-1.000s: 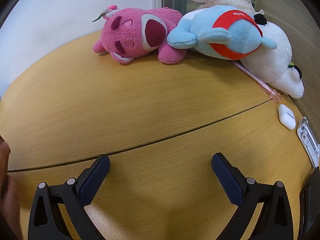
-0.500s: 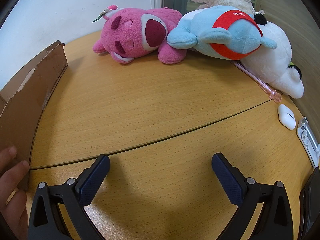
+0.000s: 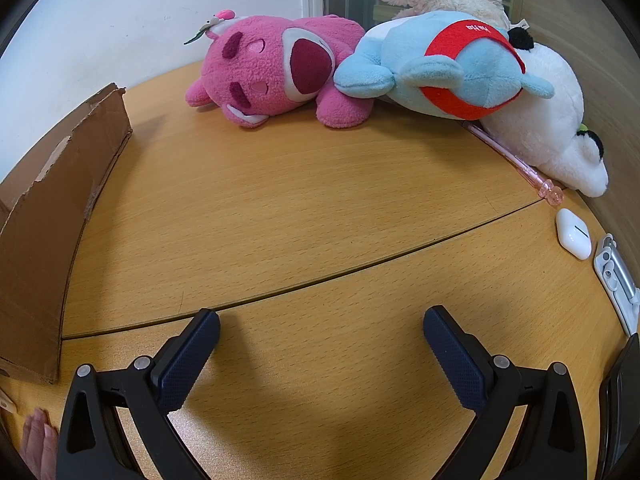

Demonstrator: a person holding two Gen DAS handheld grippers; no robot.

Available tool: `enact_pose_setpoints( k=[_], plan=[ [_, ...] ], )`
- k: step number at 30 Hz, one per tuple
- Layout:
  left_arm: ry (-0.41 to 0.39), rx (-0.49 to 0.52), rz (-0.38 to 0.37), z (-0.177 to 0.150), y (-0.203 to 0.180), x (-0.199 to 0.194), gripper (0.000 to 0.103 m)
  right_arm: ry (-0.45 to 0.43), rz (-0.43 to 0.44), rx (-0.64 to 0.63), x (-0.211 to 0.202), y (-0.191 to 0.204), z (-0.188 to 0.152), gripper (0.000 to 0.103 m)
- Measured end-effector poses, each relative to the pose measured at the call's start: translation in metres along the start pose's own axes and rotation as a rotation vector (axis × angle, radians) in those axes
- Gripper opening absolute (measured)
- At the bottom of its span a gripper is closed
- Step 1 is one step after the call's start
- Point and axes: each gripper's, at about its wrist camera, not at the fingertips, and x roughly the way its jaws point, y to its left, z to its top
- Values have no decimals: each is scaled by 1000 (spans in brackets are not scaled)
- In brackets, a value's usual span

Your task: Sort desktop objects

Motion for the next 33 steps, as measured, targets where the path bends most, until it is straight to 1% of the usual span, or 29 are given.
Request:
enact_pose_setpoints(
  k=[33],
  plan=[
    [0, 0, 0, -1, 0, 1, 103, -1, 1, -1, 2, 0, -1, 103]
  ],
)
